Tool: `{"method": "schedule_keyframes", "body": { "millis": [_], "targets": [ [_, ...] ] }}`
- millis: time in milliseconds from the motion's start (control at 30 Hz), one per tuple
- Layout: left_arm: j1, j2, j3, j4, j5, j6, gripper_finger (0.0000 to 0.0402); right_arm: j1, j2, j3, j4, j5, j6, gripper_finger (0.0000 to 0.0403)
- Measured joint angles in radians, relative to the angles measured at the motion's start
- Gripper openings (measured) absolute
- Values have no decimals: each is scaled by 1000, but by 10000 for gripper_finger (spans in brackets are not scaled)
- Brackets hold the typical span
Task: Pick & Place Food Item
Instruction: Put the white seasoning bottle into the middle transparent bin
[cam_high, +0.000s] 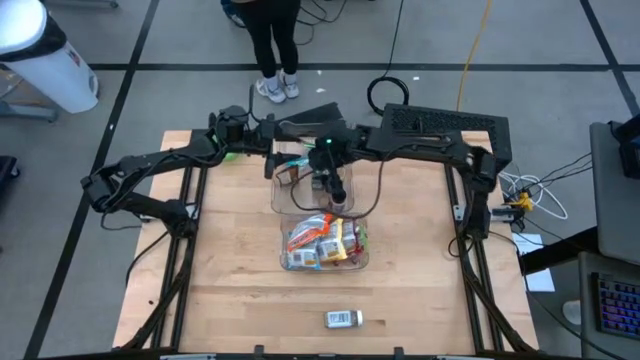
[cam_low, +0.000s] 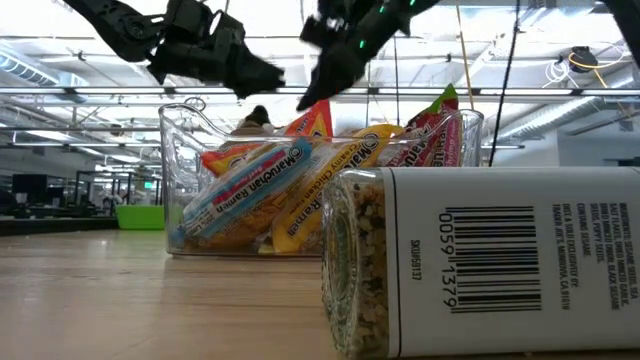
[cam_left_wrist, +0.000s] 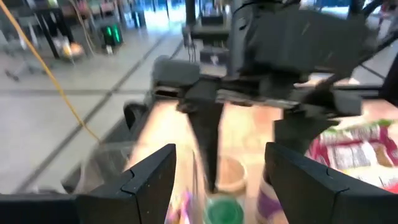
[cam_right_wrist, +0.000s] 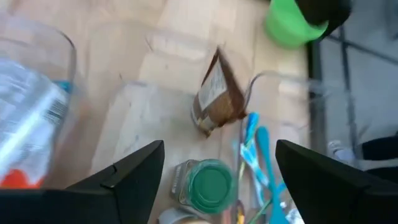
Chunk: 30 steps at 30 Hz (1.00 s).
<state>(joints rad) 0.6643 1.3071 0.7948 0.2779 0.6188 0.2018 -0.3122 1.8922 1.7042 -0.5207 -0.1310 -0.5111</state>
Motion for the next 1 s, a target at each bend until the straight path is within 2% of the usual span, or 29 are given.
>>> {"method": "schedule_keyframes", "body": {
  "millis": [133,300,467,600,800,900,1000],
  "targets": [
    [0,0,0,147,-3,-21,251,2,-90,0,-9,1,6,298],
    [-6,0,0,271,-13,-155,251,-9,-207,-15,-101,4,85,297],
    [-35,0,0,309,-19,-150,251,-9,-375,-216,-36,4,178,297],
    [-82,0,0,357,-40,-188,251,6,-526,-505,225,4,254,297],
    [-210,0,0,324,-26,-235,251,58,-705,-922,656,-3,304,297],
    [-305,0,0,317,-50,-218,250,90,-763,-1074,864,-3,269,297],
    [-412,0,0,320,-150,-189,250,124,-815,-1163,1047,-4,237,297]
  ]
}}
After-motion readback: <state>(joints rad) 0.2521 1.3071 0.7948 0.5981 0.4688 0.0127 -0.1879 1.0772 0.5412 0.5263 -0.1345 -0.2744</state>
